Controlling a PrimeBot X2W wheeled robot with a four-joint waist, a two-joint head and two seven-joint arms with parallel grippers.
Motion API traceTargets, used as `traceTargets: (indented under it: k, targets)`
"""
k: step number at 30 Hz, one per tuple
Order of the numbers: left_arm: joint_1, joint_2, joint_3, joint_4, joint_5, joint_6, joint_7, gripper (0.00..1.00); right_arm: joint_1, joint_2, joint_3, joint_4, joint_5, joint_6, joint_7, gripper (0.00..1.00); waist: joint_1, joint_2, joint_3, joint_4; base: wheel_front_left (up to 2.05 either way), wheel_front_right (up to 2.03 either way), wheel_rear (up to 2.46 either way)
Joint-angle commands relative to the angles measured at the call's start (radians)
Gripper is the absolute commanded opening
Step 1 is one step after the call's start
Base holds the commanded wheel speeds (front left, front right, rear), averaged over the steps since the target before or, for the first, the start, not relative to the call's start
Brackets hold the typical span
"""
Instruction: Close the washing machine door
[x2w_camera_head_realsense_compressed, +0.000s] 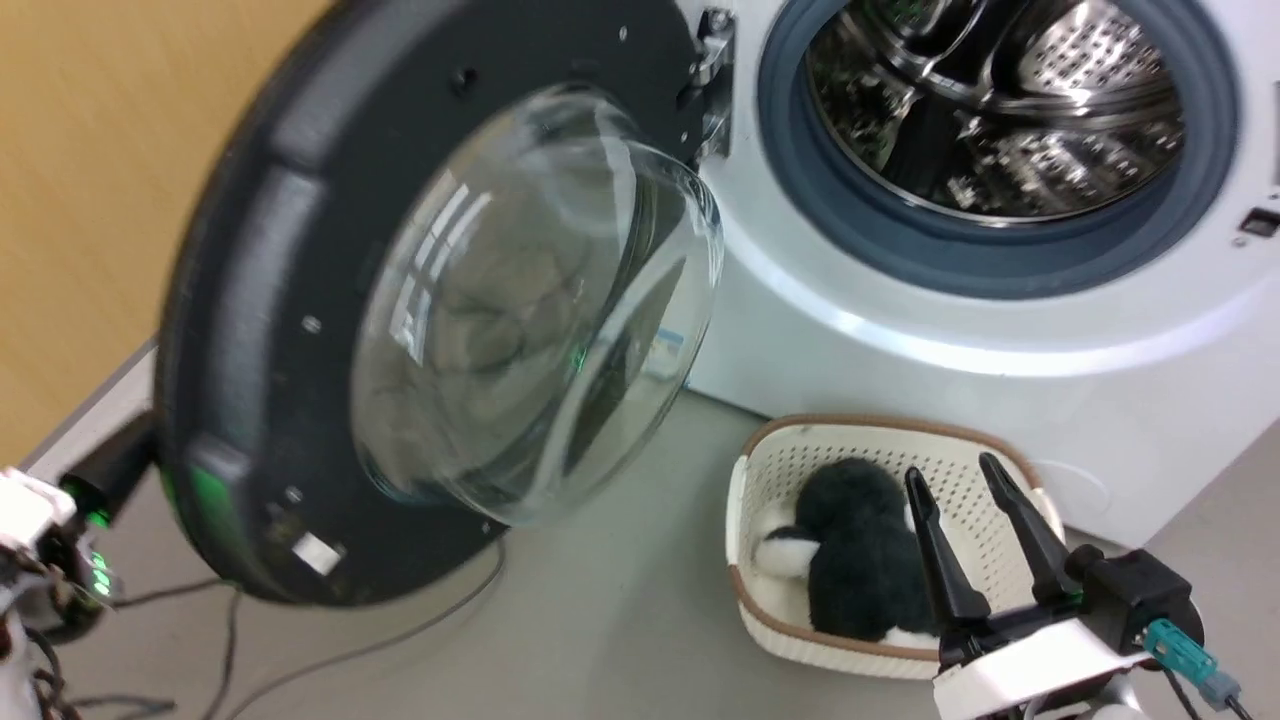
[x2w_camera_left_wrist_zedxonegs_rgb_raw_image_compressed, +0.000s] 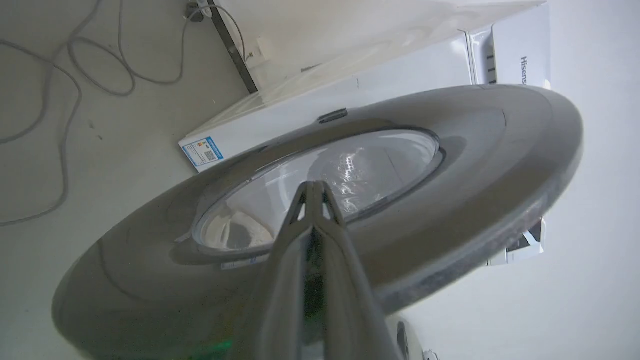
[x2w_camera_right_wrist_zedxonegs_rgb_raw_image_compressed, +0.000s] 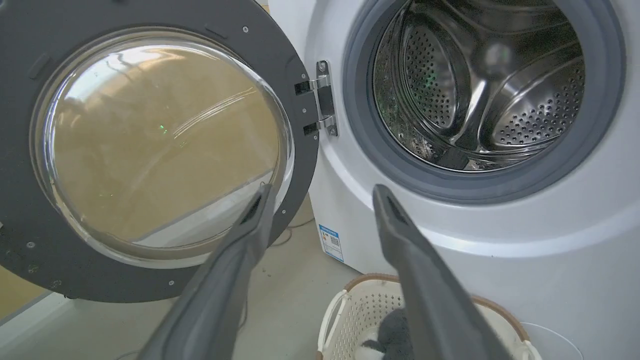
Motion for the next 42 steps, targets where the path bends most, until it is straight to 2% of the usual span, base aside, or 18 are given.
traceTargets:
  k: [1,9,12,17,25,31,37,42]
  targets:
    - [0.025,-0.019,-0.008,-0.023,-0.014,-0.004,0.017,0.0,0.012,0.006,-0.006,0.004,0.006,0.001,-0.005,1.0,-0.0001,0.0,-0.018,-0.013,0.0,0.0,0.0]
    - [0.219,-0.145,-0.101,-0.282,-0.04,0.038,0.137,0.0,0.039,0.027,-0.056,0.003,-0.001,0.001,-0.005,1.0,-0.0001,0.0,-0.057,-0.067,0.0,0.0,0.0]
    - [0.292,-0.193,-0.154,-0.379,-0.04,0.058,0.143,0.0,0.044,0.031,-0.072,0.002,-0.004,0.001,-0.005,1.0,-0.0001,0.0,-0.061,-0.097,0.0,0.0,0.0]
    - [0.401,-0.222,-0.267,-0.457,-0.061,0.054,0.118,0.0,0.043,0.035,-0.082,0.004,-0.009,0.001,-0.005,1.0,-0.0001,0.0,-0.051,-0.161,0.0,0.0,0.0]
    - [0.423,-0.227,-0.471,-0.436,-0.181,0.054,-0.059,0.0,0.024,0.036,-0.071,0.003,-0.02,0.001,-0.005,1.0,-0.0001,0.0,-0.006,-0.278,0.0,0.0,0.0]
    - [0.346,-0.227,-0.594,-0.371,-0.219,0.016,-0.204,0.0,0.005,0.03,-0.088,-0.016,-0.025,0.001,-0.005,1.0,-0.0001,0.0,0.059,-0.384,0.0,0.0,0.0]
    - [0.237,-0.227,-0.68,-0.286,-0.255,-0.006,-0.352,0.0,-0.008,0.031,-0.097,-0.022,-0.02,0.001,-0.005,1.0,-0.0001,0.0,0.116,-0.499,0.0,0.0,0.0]
    - [0.138,-0.227,-0.702,-0.206,-0.24,-0.014,-0.481,0.0,-0.02,0.035,-0.103,-0.03,-0.011,0.001,-0.005,1.0,-0.0001,0.0,0.153,-0.59,0.0,0.0,0.0]
